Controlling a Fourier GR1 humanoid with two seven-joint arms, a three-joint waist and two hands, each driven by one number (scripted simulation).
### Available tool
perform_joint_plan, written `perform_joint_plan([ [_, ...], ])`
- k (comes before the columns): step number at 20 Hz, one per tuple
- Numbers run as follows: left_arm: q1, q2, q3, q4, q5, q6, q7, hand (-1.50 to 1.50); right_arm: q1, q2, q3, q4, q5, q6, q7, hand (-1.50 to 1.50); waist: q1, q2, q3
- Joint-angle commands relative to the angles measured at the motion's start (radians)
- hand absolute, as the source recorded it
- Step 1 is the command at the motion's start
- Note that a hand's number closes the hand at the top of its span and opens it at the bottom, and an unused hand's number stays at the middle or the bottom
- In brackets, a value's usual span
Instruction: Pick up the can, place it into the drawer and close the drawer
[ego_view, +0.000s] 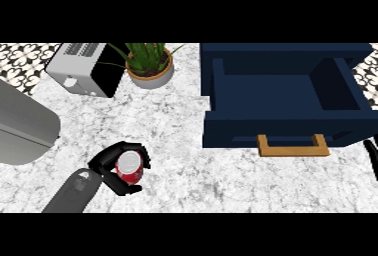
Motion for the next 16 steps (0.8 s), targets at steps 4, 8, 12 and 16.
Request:
perform_joint_plan([
  [4, 0.044, -0.009, -0.033, -0.091, 0.047, -0.168, -0.033, 1.5, 0.003, 0.001, -0.011, 0.017, 0.007, 0.003, -0.004, -1.5, 0.001, 0.0, 0.0],
  [8, 0.066, -0.021, 0.057, -0.179, 0.174, -0.125, 0.078, 1.5, 0.033, 0.003, -0.03, -0.002, -0.025, 0.016, -0.021, -1.5, 0.005, -0.003, 0.001],
  [12, 0.071, -0.035, 0.327, -0.111, 0.328, 0.251, 0.188, 1.5, 0.017, -0.005, -0.039, -0.005, -0.007, -0.002, -0.012, -1.5, 0.043, -0.005, 0.001],
  [16, -0.005, -0.1, 0.418, -0.19, 0.381, 0.49, 0.282, 1.5, 0.026, 0.016, -0.02, -0.008, -0.011, -0.001, -0.015, -1.5, 0.021, -0.007, 0.003],
])
